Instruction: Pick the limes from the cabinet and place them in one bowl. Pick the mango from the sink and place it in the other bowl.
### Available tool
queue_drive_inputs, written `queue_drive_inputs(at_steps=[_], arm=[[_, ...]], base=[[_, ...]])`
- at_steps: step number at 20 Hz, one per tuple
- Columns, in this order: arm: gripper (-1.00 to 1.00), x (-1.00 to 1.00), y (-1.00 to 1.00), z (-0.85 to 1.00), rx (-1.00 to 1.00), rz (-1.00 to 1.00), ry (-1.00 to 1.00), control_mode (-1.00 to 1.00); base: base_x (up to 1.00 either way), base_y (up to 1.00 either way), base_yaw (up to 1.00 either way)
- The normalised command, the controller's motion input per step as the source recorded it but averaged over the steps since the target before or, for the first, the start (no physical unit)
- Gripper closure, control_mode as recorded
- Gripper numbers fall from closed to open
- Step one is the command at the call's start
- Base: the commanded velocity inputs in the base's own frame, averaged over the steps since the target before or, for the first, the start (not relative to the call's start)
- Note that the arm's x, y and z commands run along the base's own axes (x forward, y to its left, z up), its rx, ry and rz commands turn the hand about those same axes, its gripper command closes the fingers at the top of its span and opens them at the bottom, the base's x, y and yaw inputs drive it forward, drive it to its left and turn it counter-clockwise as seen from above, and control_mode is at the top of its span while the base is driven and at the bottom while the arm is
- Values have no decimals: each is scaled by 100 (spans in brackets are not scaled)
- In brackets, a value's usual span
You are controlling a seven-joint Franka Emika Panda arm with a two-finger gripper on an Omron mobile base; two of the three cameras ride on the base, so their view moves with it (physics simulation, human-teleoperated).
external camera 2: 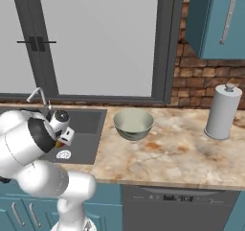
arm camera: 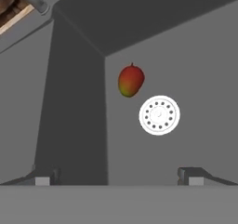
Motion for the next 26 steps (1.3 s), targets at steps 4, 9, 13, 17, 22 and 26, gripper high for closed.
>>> queue_drive_inputs(at_steps=[4, 9, 13, 17, 22, 26], arm=[[-100, 20, 14, -23, 0, -3, 0, -100], [-100, 4, 7, -9, 0, -1, -1, -100], [-100, 1, 0, -1, 0, 0, 0, -100], [-100, 6, 0, -2, 0, -11, -4, -100], [-100, 5, 1, -3, -1, -13, -6, -100], [-100, 5, 5, -4, -2, -12, -5, -100]], base=[[0, 0, 0], [0, 0, 0], [0, 0, 0], [0, 0, 0], [0, 0, 0], [0, 0, 0]])
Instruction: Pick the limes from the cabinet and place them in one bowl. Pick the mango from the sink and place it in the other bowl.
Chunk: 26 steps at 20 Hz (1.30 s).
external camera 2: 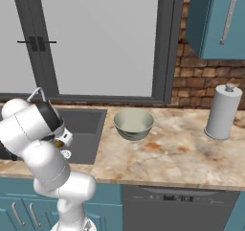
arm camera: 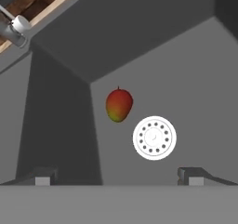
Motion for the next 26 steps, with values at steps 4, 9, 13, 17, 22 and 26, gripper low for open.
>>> queue_drive_inputs(at_steps=[4, 9, 13, 17, 22, 26], arm=[[-100, 1, 4, -1, -1, -7, -2, -100], [-100, 3, 0, 0, 0, 0, 0, -100], [-100, 17, 0, -8, 0, 0, 0, -100], [-100, 19, 0, -15, 0, 0, 0, -100], [-100, 19, 3, -21, 0, 0, 0, -100], [-100, 15, 10, -32, 0, -1, -1, -100]], base=[[0, 0, 0], [0, 0, 0], [0, 0, 0], [0, 0, 0], [0, 0, 0], [0, 0, 0]])
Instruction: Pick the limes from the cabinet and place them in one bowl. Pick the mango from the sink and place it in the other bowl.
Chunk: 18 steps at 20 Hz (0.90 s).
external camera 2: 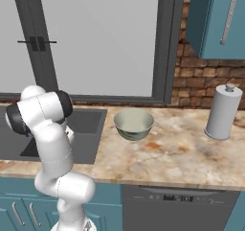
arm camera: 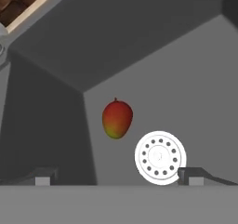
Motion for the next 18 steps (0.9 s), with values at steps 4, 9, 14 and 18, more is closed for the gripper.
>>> queue_drive_inputs(at_steps=[4, 9, 14, 18], arm=[[-100, 6, 7, -18, 0, 0, -2, -100], [-100, 0, 0, -2, 0, 0, 0, -100], [-100, 5, 0, -19, 0, 0, 0, -100], [-100, 11, 1, -22, 0, 0, 0, -100]], base=[[0, 0, 0], [0, 0, 0], [0, 0, 0], [0, 0, 0]])
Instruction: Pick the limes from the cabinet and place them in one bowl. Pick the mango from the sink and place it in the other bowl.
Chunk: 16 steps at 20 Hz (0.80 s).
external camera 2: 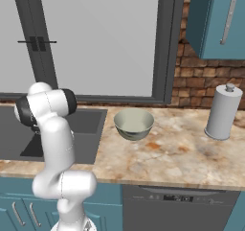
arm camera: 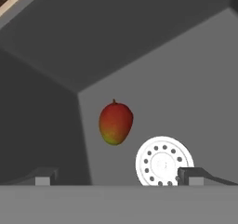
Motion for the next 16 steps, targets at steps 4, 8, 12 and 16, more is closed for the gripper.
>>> queue_drive_inputs(at_steps=[4, 8, 12, 16], arm=[[-100, 10, 9, -26, 0, 0, 0, -100], [-100, 9, 14, -25, 0, 0, 0, -100], [-100, 15, 13, -27, 0, 0, 0, -100], [-100, 16, 7, -25, 0, 0, 0, -100]], base=[[0, 0, 0], [0, 0, 0], [0, 0, 0], [0, 0, 0]])
